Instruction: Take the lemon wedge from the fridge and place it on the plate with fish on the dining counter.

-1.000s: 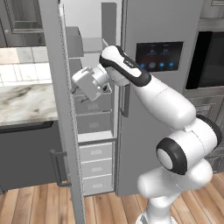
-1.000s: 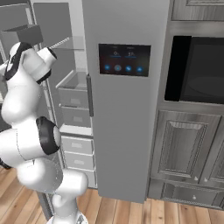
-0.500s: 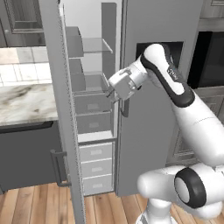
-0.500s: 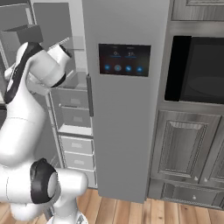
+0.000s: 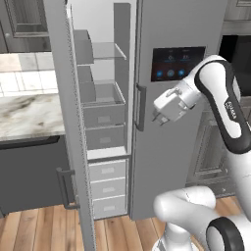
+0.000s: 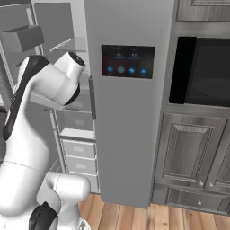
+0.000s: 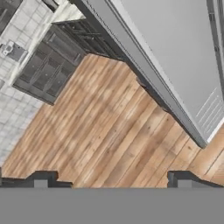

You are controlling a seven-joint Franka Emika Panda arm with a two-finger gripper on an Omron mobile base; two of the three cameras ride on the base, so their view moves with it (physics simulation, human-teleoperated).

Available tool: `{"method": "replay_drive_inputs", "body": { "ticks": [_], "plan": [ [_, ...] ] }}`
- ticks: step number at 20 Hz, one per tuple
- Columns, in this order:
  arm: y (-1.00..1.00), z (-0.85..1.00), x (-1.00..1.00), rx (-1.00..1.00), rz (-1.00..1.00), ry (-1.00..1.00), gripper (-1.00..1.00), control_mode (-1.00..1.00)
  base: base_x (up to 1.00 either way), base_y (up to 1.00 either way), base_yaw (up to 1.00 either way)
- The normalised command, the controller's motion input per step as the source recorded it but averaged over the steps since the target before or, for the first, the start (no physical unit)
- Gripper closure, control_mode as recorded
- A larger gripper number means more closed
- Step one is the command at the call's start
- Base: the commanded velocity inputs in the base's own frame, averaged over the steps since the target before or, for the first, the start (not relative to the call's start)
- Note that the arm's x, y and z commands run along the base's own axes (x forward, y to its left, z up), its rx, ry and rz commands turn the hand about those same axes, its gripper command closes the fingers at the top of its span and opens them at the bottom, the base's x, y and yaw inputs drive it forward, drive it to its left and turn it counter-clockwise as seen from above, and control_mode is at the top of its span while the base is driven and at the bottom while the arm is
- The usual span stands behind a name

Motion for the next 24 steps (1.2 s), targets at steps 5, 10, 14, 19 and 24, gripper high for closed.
{"method": "replay_drive_inputs", "body": {
  "ticks": [5,10,14,19,24],
  "plan": [
    [-0.52,-0.1,-0.07,-0.26,-0.27,0.01,-1.0,-1.0,0.0,0.0,0.0],
    [-0.38,-0.21,0.01,-0.33,-0.31,0.03,-1.0,-1.0,0.0,0.0,0.0],
    [-0.24,-0.21,0.17,-0.38,-0.31,0.0,-1.0,-1.0,0.0,0.0,0.0],
    [-0.14,-0.01,0.59,-0.25,-0.24,-0.09,-1.0,-1.0,0.0,0.0,0.0],
    [-0.09,-0.03,0.92,-0.09,-0.07,-0.08,-1.0,-1.0,0.0,0.0,0.0]
  ]
}}
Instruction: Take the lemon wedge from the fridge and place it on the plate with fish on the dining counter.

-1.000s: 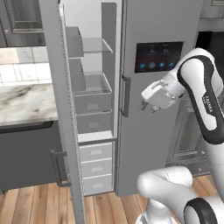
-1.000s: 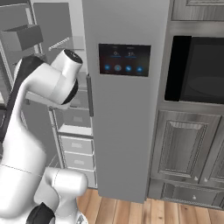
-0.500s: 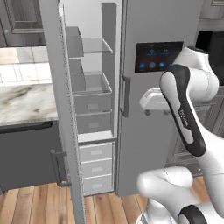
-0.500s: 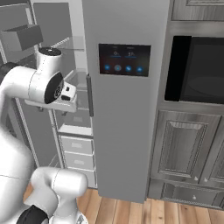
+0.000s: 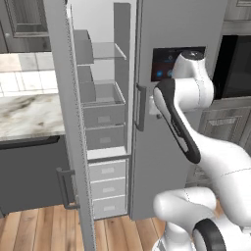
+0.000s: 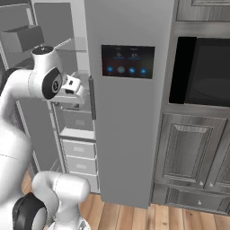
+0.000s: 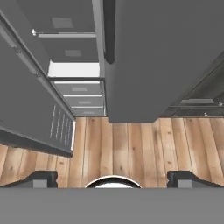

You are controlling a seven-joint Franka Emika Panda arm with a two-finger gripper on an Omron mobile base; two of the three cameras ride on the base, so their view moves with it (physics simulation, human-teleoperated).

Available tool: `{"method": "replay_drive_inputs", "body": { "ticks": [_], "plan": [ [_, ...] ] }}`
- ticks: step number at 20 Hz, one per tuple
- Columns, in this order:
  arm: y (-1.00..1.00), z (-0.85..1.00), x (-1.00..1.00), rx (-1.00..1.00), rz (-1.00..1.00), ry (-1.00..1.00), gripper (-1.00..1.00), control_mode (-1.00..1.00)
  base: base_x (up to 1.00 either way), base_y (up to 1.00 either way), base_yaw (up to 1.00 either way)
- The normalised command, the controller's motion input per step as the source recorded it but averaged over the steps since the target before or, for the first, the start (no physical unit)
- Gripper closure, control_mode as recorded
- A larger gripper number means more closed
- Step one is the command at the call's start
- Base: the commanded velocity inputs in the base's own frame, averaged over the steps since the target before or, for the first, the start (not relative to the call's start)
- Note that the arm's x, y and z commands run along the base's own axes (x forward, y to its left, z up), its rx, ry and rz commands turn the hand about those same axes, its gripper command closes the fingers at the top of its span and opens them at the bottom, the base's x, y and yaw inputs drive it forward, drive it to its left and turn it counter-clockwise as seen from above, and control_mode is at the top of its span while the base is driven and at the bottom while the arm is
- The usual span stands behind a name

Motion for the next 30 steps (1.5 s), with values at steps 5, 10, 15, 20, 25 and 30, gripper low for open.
{"method": "replay_drive_inputs", "body": {
  "ticks": [5,10,15,20,25,30],
  "plan": [
    [-0.07,-0.34,0.95,-0.02,0.0,0.0,-1.0,-1.0,0.0,0.0,0.0],
    [-0.12,-0.52,0.61,0.0,0.02,0.0,-1.0,-1.0,0.0,0.0,0.0],
    [-0.02,-0.35,0.44,0.0,0.04,-0.06,-1.0,-1.0,0.0,0.0,0.0],
    [0.0,-0.08,0.46,0.0,0.05,-0.14,-1.0,-1.0,0.0,0.0,0.0],
    [0.0,0.0,0.56,0.0,0.04,-0.19,-1.0,-1.0,0.0,0.0,0.0],
    [0.0,-0.08,0.54,0.0,0.0,-0.03,-1.0,-1.0,0.0,0.0,0.0]
  ]
}}
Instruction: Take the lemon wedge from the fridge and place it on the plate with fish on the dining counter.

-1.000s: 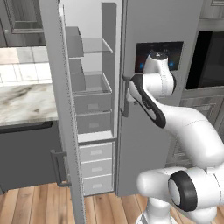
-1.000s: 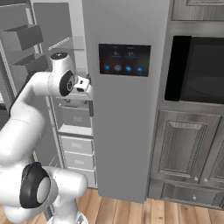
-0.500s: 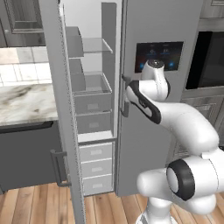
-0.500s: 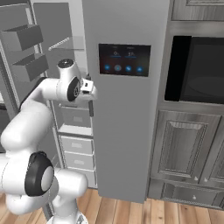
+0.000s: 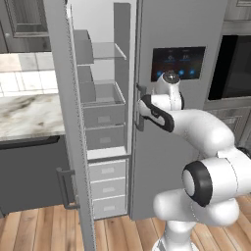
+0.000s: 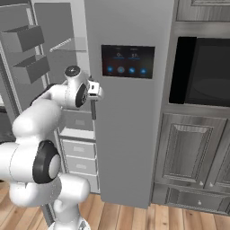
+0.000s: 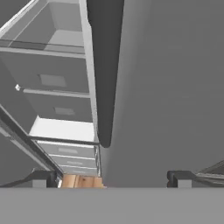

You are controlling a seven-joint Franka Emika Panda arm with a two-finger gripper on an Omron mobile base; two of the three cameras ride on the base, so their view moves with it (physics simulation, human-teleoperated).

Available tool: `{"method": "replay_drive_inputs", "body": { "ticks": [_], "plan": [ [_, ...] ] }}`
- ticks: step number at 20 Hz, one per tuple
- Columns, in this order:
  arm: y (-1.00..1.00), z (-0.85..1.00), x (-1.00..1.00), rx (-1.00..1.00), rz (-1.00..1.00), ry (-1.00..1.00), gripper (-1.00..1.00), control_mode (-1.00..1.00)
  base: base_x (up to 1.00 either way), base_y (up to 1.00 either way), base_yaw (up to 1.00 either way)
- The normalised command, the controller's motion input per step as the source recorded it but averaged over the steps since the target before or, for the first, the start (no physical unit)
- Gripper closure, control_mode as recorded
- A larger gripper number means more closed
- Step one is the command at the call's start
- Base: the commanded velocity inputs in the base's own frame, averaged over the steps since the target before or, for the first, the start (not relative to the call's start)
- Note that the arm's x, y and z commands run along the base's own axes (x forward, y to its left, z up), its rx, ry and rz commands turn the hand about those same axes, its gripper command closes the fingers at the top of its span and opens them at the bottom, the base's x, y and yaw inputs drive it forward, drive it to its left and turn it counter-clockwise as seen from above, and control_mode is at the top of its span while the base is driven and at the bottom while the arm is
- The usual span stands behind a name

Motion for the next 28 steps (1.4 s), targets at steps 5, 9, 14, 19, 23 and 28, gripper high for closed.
{"method": "replay_drive_inputs", "body": {
  "ticks": [5,9,14,19,23,28],
  "plan": [
    [0.0,-0.26,0.54,0.0,0.0,0.0,-1.0,-1.0,0.0,0.0,0.0],
    [0.05,-0.3,0.6,0.0,0.0,0.0,-1.0,-1.0,0.0,0.0,0.0],
    [0.0,-0.3,0.68,0.0,0.0,0.0,-1.0,-1.0,0.0,0.0,0.0],
    [0.01,-0.3,0.72,0.01,0.0,0.0,-1.0,-1.0,0.0,0.0,0.0],
    [0.02,-0.28,0.72,0.0,0.0,0.0,-1.0,-1.0,0.0,0.0,0.0],
    [0.31,-0.25,0.75,0.0,0.0,0.0,1.0,-1.0,0.0,0.0,0.0]
  ]
}}
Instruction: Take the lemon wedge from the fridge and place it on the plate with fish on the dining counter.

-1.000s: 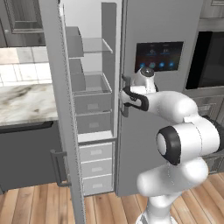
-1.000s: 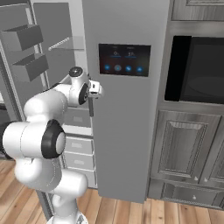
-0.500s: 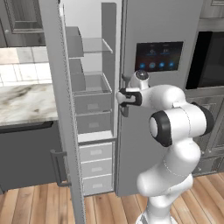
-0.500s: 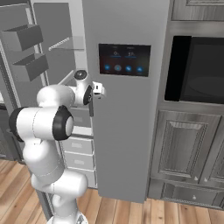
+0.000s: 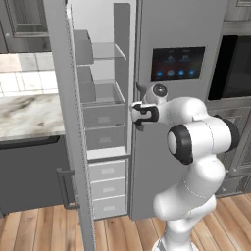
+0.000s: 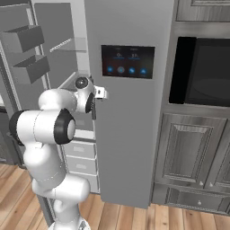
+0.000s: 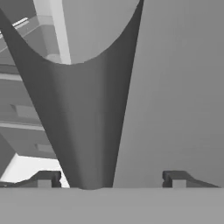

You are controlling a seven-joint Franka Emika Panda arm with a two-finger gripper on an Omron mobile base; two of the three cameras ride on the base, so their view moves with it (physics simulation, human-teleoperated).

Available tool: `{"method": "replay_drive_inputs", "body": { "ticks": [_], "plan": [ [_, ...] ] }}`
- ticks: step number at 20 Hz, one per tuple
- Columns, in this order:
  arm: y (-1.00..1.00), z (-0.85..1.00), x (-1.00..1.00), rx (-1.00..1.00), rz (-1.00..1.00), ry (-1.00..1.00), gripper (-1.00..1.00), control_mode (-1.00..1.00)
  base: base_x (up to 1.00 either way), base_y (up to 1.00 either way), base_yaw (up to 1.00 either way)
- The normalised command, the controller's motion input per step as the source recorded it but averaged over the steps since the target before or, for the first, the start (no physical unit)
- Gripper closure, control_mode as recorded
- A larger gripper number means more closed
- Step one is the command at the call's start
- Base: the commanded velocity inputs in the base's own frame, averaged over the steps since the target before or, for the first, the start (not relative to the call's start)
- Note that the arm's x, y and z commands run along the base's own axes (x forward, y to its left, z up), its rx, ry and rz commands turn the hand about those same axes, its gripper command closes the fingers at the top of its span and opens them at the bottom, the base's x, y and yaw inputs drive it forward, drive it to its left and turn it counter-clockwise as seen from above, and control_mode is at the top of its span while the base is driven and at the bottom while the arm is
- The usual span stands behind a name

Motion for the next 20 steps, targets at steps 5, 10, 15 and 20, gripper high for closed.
{"method": "replay_drive_inputs", "body": {
  "ticks": [5,10,15,20],
  "plan": [
    [0.03,-0.01,0.2,0.0,0.0,0.04,1.0,-1.0,0.0,0.0,0.0],
    [0.0,0.0,0.02,-0.01,0.0,0.04,1.0,-1.0,0.0,0.0,0.0],
    [-0.29,0.18,-0.58,0.0,-0.1,-0.1,1.0,-1.0,0.0,0.0,0.0],
    [-0.81,0.19,-1.0,0.0,-0.19,-0.17,1.0,-1.0,0.0,0.0,0.0]
  ]
}}
